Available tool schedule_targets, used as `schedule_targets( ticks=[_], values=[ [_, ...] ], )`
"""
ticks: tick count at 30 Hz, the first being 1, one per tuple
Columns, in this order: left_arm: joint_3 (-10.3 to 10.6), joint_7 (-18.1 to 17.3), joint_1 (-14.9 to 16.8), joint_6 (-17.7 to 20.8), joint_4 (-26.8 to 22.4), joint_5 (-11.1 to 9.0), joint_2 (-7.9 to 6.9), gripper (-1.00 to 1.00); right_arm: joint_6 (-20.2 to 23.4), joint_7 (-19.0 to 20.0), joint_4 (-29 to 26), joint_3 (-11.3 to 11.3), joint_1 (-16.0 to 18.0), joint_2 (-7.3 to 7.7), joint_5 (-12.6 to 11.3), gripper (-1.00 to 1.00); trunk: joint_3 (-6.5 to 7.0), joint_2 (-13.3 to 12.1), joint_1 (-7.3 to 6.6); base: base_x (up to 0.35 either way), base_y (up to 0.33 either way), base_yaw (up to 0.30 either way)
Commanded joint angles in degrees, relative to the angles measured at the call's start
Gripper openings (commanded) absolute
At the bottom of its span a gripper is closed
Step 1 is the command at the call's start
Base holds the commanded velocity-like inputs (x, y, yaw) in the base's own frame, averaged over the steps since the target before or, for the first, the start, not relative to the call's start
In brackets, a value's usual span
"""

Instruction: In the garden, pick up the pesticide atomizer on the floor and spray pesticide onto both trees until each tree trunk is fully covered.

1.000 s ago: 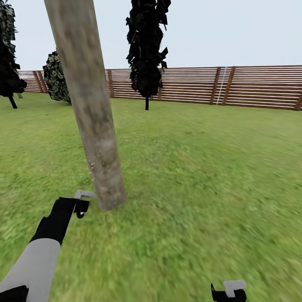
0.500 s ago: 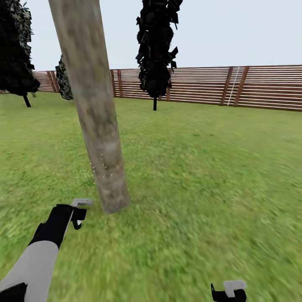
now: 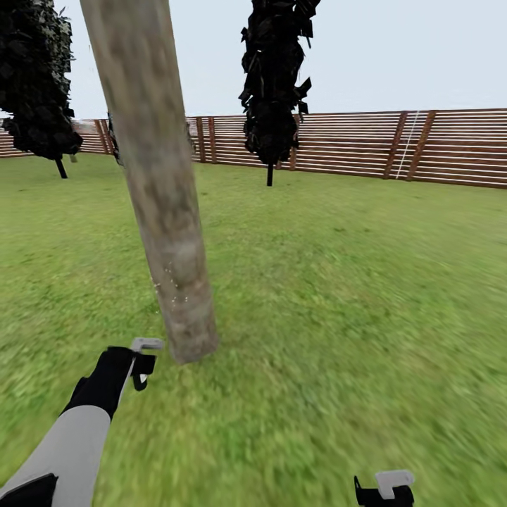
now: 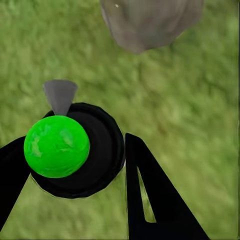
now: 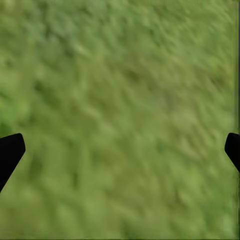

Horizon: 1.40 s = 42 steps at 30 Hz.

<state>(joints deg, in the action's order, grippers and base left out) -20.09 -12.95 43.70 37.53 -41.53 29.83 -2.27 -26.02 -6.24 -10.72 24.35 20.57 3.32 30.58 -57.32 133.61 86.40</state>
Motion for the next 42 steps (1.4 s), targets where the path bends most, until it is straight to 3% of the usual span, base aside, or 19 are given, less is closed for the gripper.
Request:
schedule_targets(
  ticks=[1, 7, 11, 13, 15, 18, 20, 22, 27, 30, 32, 34, 38, 42],
  values=[
    [0.0, 0.0, 0.0, 0.0, 0.2, 0.0, -0.05, -1.00, 0.0, 0.0, 0.0, 0.0, 0.0, 0.01, 0.0, 1.00, 0.00, 0.0, 0.00, 0.208, -0.198, 0.000],
    [0.0, 0.2, -0.3, -0.1, 3.3, 0.2, -2.42, -1.00, 0.0, 0.0, -0.1, 0.1, 0.0, 0.18, -0.3, 1.00, 0.00, 0.0, 0.00, 0.146, -0.230, 0.000],
    [0.0, 0.2, -0.4, -0.1, 4.9, 0.0, -1.61, -1.00, 0.0, 0.0, -0.1, 0.0, 0.0, 0.06, -0.3, 1.00, 0.00, 0.0, 0.00, 0.014, -0.257, 0.012],
    [0.0, 0.2, -0.5, -0.2, 6.1, 0.0, -0.20, -1.00, 0.0, 0.0, -0.1, 0.0, 0.0, 0.00, -0.2, 1.00, 0.00, 0.0, 0.00, 0.002, -0.161, 0.197],
    [0.0, 0.2, -0.7, -0.7, 6.4, 0.1, -0.10, -1.00, 0.0, 0.0, 0.0, 0.0, 0.0, -0.06, -0.1, 1.00, 0.00, 0.0, 0.00, 0.000, -0.037, 0.260],
    [0.1, 0.6, -2.9, -6.7, 6.3, 0.3, -1.49, -1.00, 0.0, 0.0, 0.0, 0.0, 0.0, -0.07, -0.1, 1.00, 0.00, 0.0, 0.00, 0.000, -0.008, 0.272],
    [0.0, 2.4, -3.3, -8.3, 6.4, 0.1, -2.44, -1.00, 0.0, 0.0, 0.0, 0.0, 0.0, -0.07, -0.1, 1.00, 0.00, 0.0, 0.00, 0.000, -0.001, 0.244],
    [-0.1, 5.2, -3.5, -9.1, 6.5, -0.2, -1.99, -1.00, 0.0, 0.0, 0.0, 0.0, 0.0, -0.07, -0.1, 1.00, 0.00, 0.0, 0.00, 0.000, 0.000, 0.078],
    [-0.4, 6.3, -3.5, -9.3, 5.6, -0.5, 0.71, -1.00, 0.0, 0.0, 0.0, 0.0, 0.0, -0.03, -0.1, 1.00, 0.00, 0.0, 0.00, 0.000, 0.000, 0.012],
    [-0.6, 6.4, -3.6, -11.9, 6.0, -0.5, 0.90, -1.00, 0.0, 0.0, 0.1, -0.1, 0.0, 0.01, 0.0, 1.00, 0.00, 0.0, 0.00, 0.014, -0.002, 0.001],
    [-0.8, 6.4, -3.8, -16.8, 7.2, -0.6, 0.68, -1.00, 0.0, 0.1, 0.1, -0.1, 0.0, 0.00, 0.1, 1.00, 0.00, 0.0, 0.00, 0.135, -0.078, 0.000],
    [-1.7, 6.5, -4.2, -19.2, 8.5, -0.6, 0.78, -1.00, 0.0, 0.1, 0.1, -0.1, 0.0, -0.05, 0.1, 1.00, 0.00, 0.0, 0.00, 0.207, -0.144, 0.000],
    [-4.3, 6.5, -4.4, -20.6, 9.2, -0.6, 0.74, -1.00, 0.0, 0.2, 0.1, -0.1, 0.0, -0.14, 0.0, 1.00, 0.00, 0.0, 0.00, 0.224, -0.177, 0.000],
    [-4.8, 7.2, -4.4, -20.6, 9.2, -0.5, 0.83, -1.00, 0.0, 0.1, 0.1, -0.1, 0.0, -0.13, 0.0, 1.00, 0.00, 0.0, 0.00, 0.185, -0.218, 0.000]
  ],
)
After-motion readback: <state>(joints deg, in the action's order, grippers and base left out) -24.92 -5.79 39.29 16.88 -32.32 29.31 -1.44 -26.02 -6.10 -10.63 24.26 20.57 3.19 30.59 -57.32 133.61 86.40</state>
